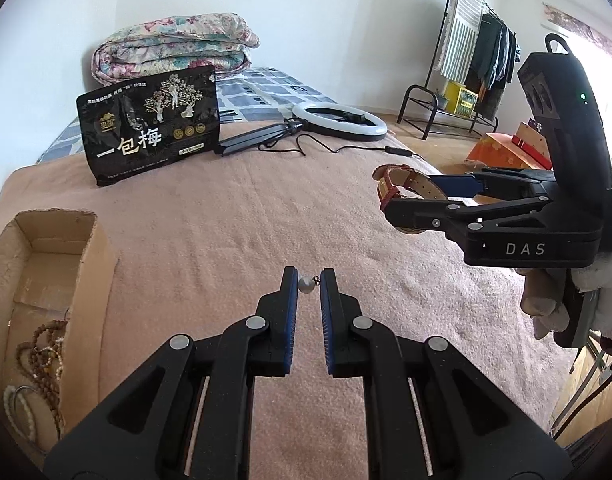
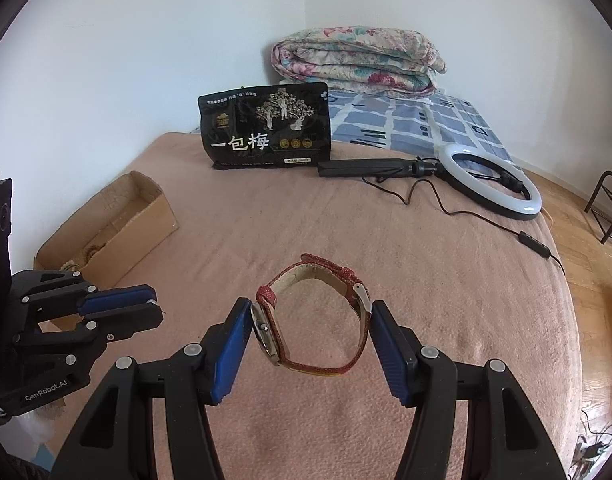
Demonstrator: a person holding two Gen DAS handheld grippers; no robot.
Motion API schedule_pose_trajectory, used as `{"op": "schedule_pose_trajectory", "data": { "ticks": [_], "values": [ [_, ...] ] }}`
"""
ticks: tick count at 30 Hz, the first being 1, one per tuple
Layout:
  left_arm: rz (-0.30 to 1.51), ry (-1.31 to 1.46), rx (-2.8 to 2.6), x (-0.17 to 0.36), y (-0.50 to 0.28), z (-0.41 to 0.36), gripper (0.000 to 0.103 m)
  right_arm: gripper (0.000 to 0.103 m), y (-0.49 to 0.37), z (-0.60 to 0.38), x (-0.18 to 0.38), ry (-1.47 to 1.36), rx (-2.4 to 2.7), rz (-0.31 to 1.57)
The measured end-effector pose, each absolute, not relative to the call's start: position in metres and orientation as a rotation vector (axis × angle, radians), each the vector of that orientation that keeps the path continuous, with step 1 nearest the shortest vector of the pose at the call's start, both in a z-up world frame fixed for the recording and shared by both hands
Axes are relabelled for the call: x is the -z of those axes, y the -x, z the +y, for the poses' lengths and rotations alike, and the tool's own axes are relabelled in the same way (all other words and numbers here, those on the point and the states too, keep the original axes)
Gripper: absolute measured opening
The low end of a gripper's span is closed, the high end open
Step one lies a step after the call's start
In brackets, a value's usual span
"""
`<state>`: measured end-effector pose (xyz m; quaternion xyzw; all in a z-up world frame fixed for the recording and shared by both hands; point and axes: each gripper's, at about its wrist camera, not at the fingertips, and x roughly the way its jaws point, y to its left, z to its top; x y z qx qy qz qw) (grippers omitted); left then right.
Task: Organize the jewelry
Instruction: 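Carry the earring and watch in both grippers over the cardboard box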
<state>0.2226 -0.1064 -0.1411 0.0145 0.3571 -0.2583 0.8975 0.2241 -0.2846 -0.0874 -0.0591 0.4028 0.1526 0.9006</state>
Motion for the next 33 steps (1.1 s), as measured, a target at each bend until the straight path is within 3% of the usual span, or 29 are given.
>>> {"op": "schedule_pose_trajectory", "data": {
  "ticks": [33],
  "values": [
    [0.650, 0.042, 0.253, 0.098, -0.211, 0.073, 0.010, 0.062, -0.236, -0.134, 0.052, 0.190, -0.498, 0.774]
  ]
}}
